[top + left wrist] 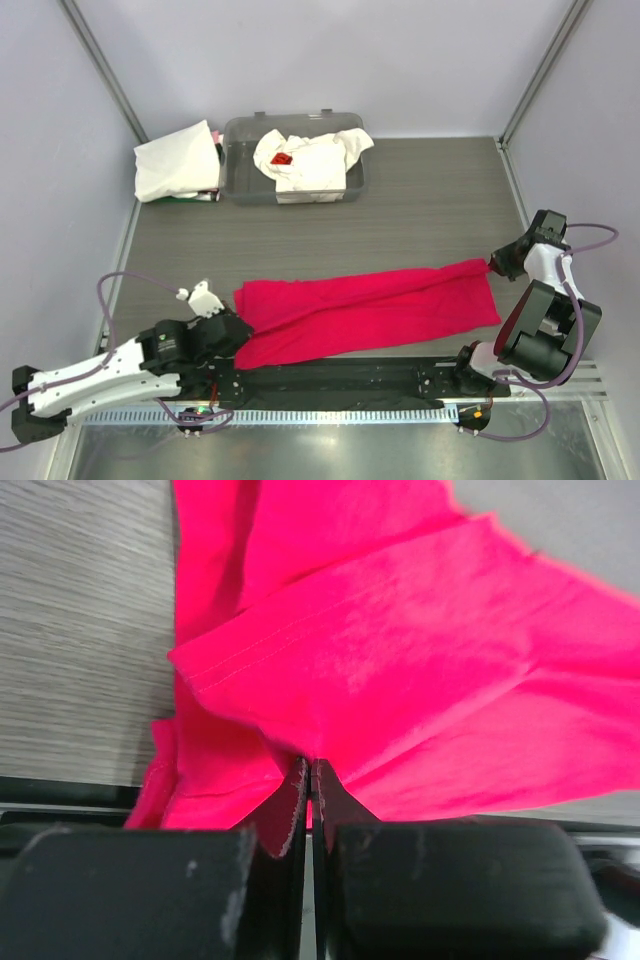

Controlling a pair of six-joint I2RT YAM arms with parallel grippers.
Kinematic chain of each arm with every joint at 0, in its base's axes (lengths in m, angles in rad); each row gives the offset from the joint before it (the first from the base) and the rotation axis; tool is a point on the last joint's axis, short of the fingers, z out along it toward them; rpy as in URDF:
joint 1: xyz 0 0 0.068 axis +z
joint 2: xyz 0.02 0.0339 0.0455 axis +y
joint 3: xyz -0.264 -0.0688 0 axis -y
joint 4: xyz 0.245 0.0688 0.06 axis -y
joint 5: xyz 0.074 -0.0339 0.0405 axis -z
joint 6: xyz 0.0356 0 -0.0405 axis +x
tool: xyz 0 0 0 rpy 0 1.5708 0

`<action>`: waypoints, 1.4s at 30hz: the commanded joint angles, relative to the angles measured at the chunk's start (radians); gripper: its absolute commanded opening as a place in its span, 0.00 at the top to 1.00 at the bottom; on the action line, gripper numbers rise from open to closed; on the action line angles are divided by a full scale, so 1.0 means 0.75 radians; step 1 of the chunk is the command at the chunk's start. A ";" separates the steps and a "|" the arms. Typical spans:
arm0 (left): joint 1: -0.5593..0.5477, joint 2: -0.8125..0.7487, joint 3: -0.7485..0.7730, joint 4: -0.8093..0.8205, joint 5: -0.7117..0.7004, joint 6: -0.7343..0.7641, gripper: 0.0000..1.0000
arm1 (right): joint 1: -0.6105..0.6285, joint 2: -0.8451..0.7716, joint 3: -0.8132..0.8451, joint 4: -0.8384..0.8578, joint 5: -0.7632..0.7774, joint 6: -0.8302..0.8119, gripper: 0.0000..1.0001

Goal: Fold and stack the t-shirts
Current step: Fold the tshirt

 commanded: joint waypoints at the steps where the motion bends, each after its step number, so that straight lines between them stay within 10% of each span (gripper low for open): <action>1: -0.006 -0.166 -0.014 -0.165 -0.117 -0.104 1.00 | -0.008 -0.014 -0.010 0.023 0.030 0.018 0.99; 10: -0.006 -0.111 -0.190 0.121 0.084 -0.090 0.90 | -0.010 0.002 -0.032 0.037 0.015 0.018 0.96; 15: -0.012 0.034 -0.068 0.125 0.090 -0.027 0.59 | -0.010 -0.026 -0.022 0.025 -0.005 -0.004 0.18; 18: -0.016 0.065 0.020 0.119 0.053 0.047 0.51 | 0.002 -0.098 0.011 -0.001 0.009 -0.017 0.07; 27: -0.012 0.418 0.052 0.352 -0.039 0.141 0.33 | 0.635 -0.211 0.084 -0.036 0.156 -0.017 0.07; 33: 0.413 0.641 -0.147 0.922 0.378 0.353 0.37 | 0.998 0.018 -0.002 0.048 0.160 -0.043 0.09; 42: 0.696 1.232 0.163 1.000 0.519 0.679 0.39 | 1.235 0.115 -0.189 0.068 0.228 0.106 0.11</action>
